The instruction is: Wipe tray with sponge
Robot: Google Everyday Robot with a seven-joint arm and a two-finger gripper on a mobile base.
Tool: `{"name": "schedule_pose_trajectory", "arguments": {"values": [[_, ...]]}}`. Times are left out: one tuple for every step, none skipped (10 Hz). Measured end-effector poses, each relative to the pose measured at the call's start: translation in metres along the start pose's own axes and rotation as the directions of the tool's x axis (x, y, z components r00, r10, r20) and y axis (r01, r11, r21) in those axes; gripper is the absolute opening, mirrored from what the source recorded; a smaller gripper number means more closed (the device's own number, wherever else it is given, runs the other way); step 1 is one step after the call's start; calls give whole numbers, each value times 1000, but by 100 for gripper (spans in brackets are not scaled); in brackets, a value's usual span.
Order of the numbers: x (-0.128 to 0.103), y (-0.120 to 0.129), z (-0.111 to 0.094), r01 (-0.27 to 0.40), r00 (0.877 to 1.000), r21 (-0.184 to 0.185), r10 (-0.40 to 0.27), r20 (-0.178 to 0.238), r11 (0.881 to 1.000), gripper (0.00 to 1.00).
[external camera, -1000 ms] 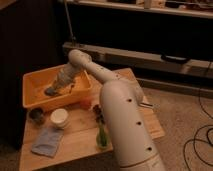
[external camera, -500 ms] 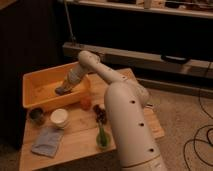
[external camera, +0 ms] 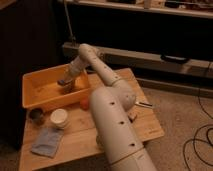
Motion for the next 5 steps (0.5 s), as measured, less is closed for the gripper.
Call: {"name": "schedule_pose_trajectory", "arguments": {"values": [[-8,-13,9,12,1000,-3,-12,-3,1000,9],[-11,-18,11,16,1000,-4,-16,-6,1000,9],[-15,-21,12,25,1000,-3,-25,-1,1000,9],[-22,-21,15,51,998,-10,-51,22,999,9],[-34,-21,19,77,996,-16,-76,45,997,9]]}}
